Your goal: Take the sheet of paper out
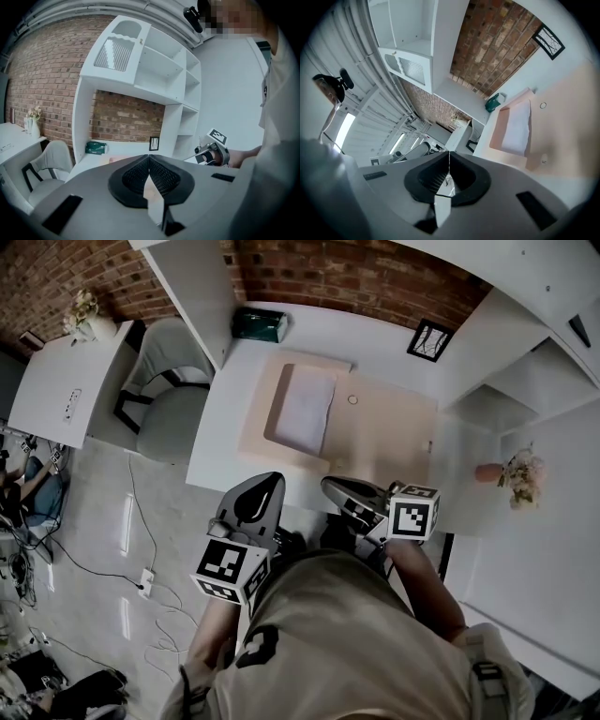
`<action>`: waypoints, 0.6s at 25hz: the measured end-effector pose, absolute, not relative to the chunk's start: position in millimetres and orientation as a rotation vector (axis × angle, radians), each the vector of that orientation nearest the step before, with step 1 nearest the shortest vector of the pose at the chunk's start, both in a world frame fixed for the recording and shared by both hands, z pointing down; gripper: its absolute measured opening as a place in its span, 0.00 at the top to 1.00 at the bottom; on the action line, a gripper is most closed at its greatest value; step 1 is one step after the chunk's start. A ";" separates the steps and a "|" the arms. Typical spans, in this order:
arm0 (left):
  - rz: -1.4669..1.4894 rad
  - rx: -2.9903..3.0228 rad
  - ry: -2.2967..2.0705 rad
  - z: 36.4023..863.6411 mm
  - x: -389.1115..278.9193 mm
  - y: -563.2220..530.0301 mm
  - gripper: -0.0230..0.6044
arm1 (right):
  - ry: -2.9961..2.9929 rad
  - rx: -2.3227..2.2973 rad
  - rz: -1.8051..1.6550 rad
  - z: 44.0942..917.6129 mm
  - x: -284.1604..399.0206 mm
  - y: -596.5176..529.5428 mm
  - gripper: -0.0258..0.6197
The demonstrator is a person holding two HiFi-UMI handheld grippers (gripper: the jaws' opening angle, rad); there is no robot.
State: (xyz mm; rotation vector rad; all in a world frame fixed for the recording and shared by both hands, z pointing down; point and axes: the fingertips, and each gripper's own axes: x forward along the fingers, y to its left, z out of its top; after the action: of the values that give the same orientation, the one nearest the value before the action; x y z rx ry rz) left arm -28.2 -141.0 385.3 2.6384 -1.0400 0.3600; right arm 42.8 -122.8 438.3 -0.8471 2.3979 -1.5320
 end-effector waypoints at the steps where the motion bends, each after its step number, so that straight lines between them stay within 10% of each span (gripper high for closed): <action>1: 0.366 2.645 -1.043 384.7 -27.2 -141.1 0.94 | 2.376 -0.844 -1.541 438.5 45.6 -123.4 0.92; 15: 0.373 2.597 -1.092 398.0 -35.4 -135.2 0.94 | 2.252 -0.988 -1.605 465.3 76.8 -146.4 0.91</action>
State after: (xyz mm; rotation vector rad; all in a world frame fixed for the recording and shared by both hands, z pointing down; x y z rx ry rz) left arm -35.4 -135.2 398.0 2.5966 -1.0924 0.3731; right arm 76.8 -146.4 465.3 -0.9877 2.2523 -1.6047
